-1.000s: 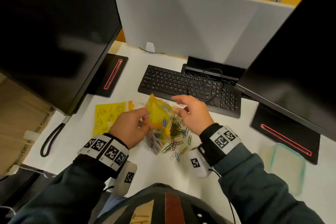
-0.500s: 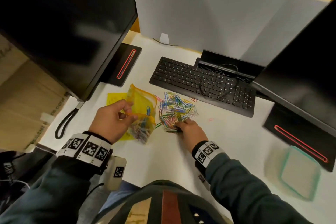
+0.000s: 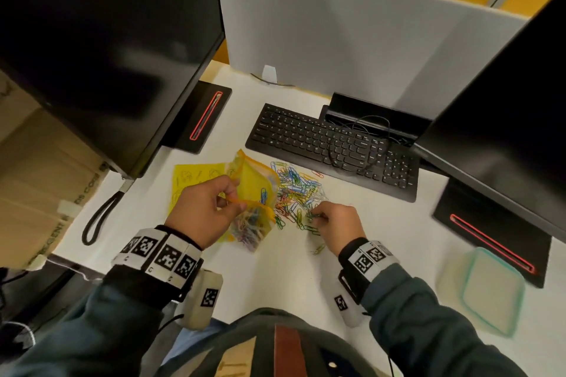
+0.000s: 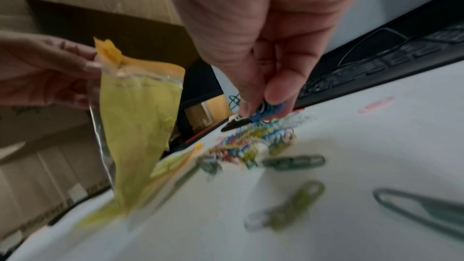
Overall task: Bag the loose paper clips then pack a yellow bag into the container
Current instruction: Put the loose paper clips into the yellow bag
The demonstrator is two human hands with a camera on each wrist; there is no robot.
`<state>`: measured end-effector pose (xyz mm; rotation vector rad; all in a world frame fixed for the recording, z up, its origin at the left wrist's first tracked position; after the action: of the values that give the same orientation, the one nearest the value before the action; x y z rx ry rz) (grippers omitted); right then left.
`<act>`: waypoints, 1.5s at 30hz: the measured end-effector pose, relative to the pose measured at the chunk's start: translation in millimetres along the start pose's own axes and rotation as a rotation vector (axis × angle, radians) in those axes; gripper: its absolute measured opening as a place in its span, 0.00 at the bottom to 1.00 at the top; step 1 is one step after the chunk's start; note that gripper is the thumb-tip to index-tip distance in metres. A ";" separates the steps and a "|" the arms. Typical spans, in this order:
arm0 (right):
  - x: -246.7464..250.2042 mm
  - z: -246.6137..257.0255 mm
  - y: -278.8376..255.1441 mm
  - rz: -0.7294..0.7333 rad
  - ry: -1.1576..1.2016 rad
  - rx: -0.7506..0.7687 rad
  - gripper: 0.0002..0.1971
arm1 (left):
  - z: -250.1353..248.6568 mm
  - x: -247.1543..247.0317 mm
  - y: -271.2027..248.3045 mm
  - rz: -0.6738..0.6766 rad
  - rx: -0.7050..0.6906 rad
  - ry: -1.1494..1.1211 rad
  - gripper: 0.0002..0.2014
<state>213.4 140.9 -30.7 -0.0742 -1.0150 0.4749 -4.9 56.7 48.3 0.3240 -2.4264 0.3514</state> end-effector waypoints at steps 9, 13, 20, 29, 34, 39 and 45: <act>97.0 71.0 -25.2 -0.212 0.284 0.203 0.06 | -34.6 -26.5 7.5 0.126 -0.124 0.097 0.16; 81.2 103.1 -18.4 -0.029 -0.069 0.260 0.09 | -51.7 -35.2 4.5 0.163 -0.188 0.099 0.16; 66.0 126.0 -10.5 0.025 0.166 0.296 0.14 | -42.8 -20.6 1.9 0.118 -0.161 0.081 0.16; -32.1 98.2 29.2 0.236 -0.216 0.399 0.20 | 17.7 30.0 -14.0 -0.036 0.017 0.107 0.13; -107.9 100.2 -2.8 0.449 -0.513 0.658 0.23 | 47.7 44.8 -20.0 -0.068 0.106 0.155 0.13; -108.0 96.6 -4.4 0.419 -0.602 0.625 0.16 | 47.9 39.3 -18.6 -0.063 0.117 0.123 0.12; -99.4 83.8 2.2 0.388 -0.516 0.441 0.14 | 38.7 29.6 -15.5 -0.047 0.077 0.072 0.15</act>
<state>99.7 88.5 -65.9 0.2636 -1.3829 1.1013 -44.5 25.3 40.9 0.3945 -2.3348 0.4298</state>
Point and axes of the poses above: each hand's wrist, its own y-axis towards the middle knuckle, its own x-axis out of the back of the hand, z = x × y, the point moved 10 cm from there along y, towards the middle knuckle, and after that the axes turned 2 degrees about z, right-handed, at the moved point
